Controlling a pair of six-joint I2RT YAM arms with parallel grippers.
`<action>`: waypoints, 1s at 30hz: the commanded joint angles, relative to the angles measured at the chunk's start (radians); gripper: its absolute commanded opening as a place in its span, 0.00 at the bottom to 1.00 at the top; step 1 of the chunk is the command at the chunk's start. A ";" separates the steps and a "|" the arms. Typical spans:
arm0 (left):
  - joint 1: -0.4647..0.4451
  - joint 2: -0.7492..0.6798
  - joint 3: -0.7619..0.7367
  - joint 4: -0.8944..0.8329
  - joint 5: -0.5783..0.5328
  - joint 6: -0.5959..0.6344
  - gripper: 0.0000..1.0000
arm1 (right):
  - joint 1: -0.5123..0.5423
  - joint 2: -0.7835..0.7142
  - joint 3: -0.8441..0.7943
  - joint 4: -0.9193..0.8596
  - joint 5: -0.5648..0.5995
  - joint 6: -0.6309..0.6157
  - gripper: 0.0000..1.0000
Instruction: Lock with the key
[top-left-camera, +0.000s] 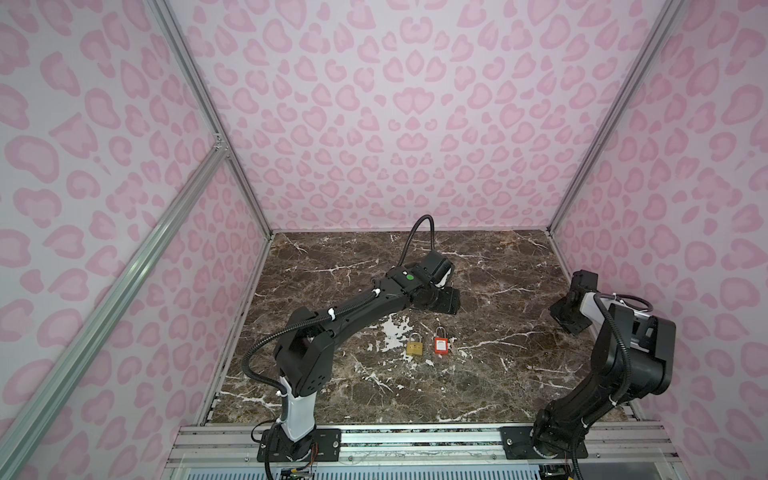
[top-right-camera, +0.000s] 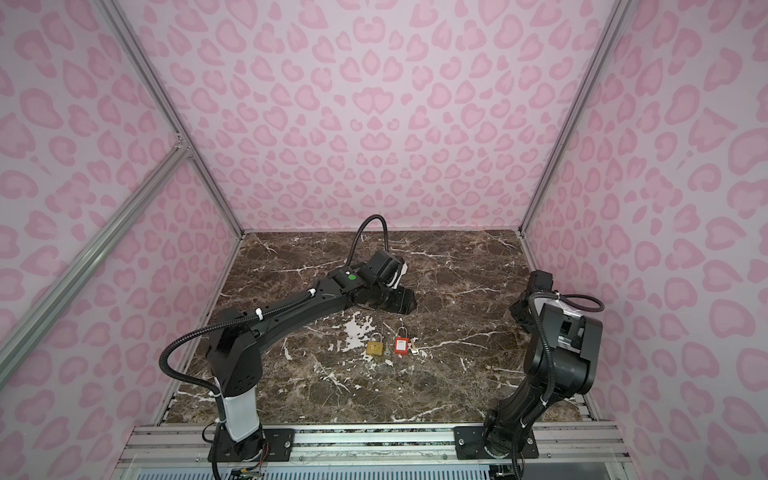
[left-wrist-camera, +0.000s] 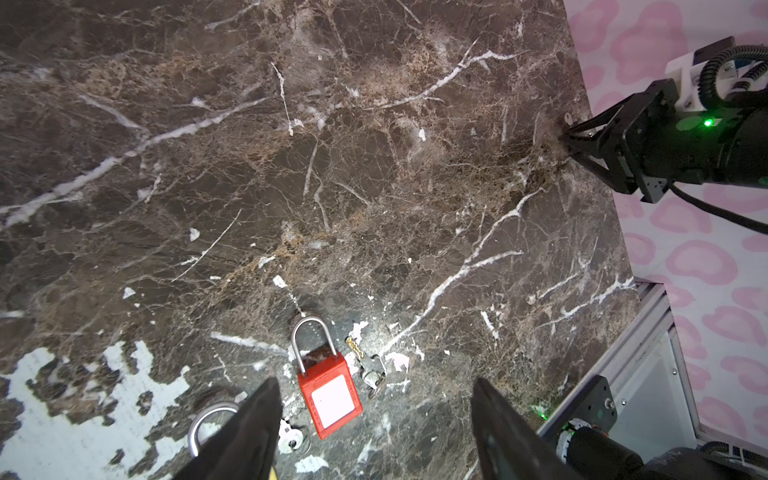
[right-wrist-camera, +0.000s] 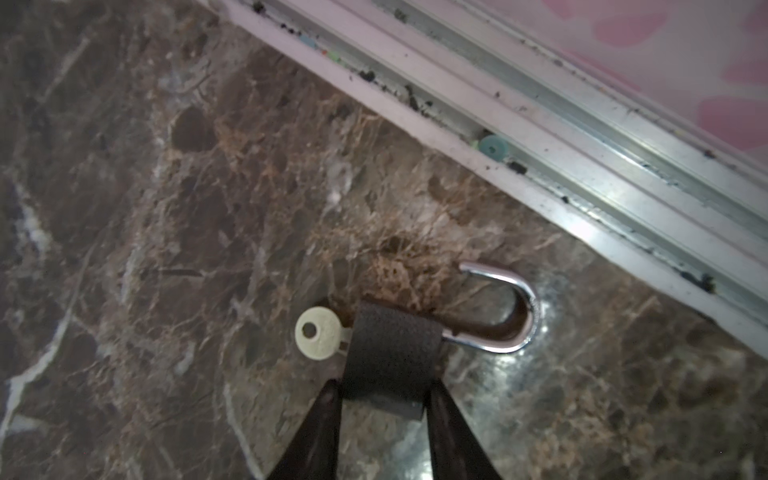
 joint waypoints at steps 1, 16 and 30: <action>0.001 -0.010 -0.005 -0.006 -0.007 0.010 0.74 | 0.015 -0.017 -0.029 -0.010 -0.041 -0.012 0.36; 0.001 -0.013 -0.010 -0.002 -0.009 0.010 0.74 | 0.062 -0.081 0.026 -0.046 0.045 -0.067 0.46; -0.002 -0.017 -0.017 -0.003 -0.009 0.008 0.74 | -0.016 0.024 0.097 -0.041 0.069 -0.065 0.43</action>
